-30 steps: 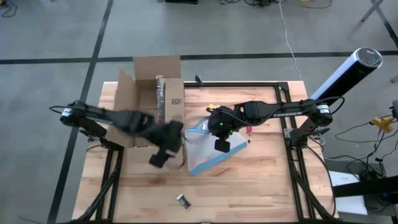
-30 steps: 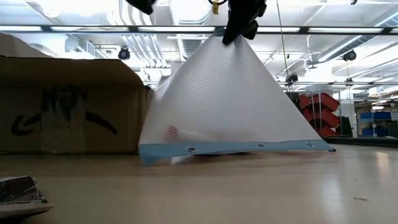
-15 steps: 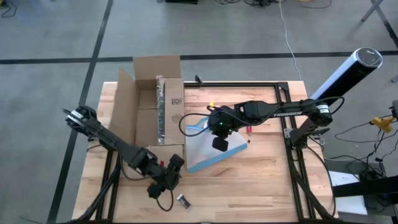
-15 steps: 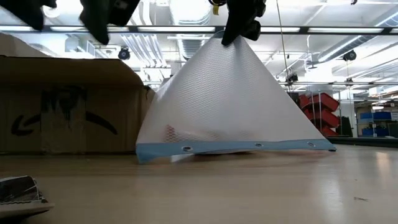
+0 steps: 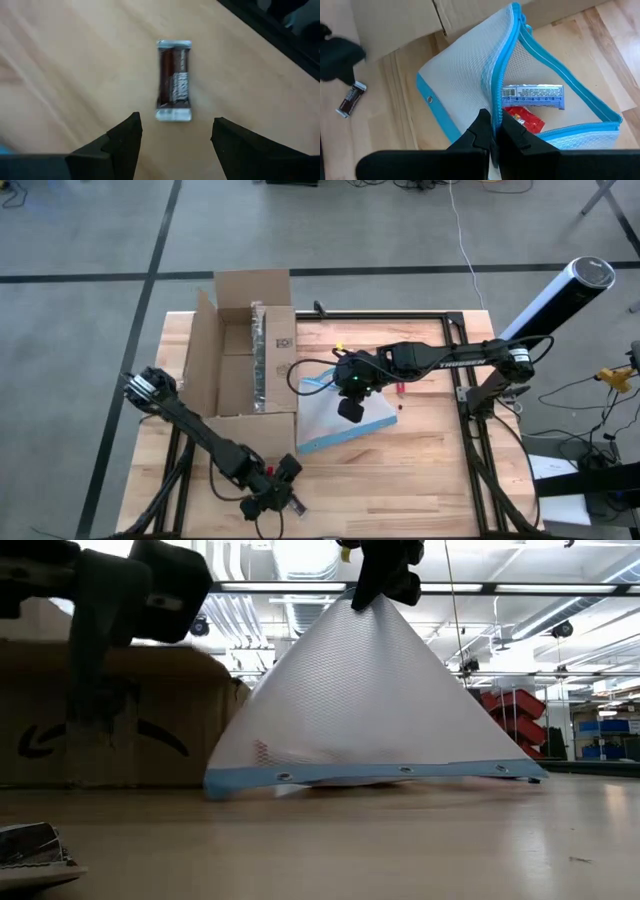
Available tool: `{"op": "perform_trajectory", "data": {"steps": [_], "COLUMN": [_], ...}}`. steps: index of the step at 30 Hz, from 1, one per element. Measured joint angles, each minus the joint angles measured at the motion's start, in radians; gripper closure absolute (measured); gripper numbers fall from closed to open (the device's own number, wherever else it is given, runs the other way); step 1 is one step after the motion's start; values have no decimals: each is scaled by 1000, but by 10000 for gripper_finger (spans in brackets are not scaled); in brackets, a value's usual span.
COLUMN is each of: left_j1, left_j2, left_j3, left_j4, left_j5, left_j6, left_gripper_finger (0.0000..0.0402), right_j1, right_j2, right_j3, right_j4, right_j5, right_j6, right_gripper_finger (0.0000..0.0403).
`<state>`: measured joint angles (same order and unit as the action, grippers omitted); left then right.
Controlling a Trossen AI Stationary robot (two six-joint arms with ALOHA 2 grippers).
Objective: Unpack boxes
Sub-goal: Put the brown chocolate bar into the blue transparent zip bag
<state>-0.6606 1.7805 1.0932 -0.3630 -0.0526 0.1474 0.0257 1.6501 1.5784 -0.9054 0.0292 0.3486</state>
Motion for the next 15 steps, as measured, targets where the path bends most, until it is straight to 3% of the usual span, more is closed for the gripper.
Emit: {"op": "perform_trajectory", "data": {"steps": [8,15], "left_j1": [-4,-3], "left_j2": [67,129], "left_j3": [4,4], "left_j4": [39,57], "left_j5": [41,7], "left_j6": [-13,-57], "left_gripper_finger": [169,189], "right_j1": [0,3], "right_j2": [0,0], "right_j3": [0,0], "right_j4": [6,10], "right_j5": [0,16], "right_j6": [1,19], "right_gripper_finger": [403,403]}}
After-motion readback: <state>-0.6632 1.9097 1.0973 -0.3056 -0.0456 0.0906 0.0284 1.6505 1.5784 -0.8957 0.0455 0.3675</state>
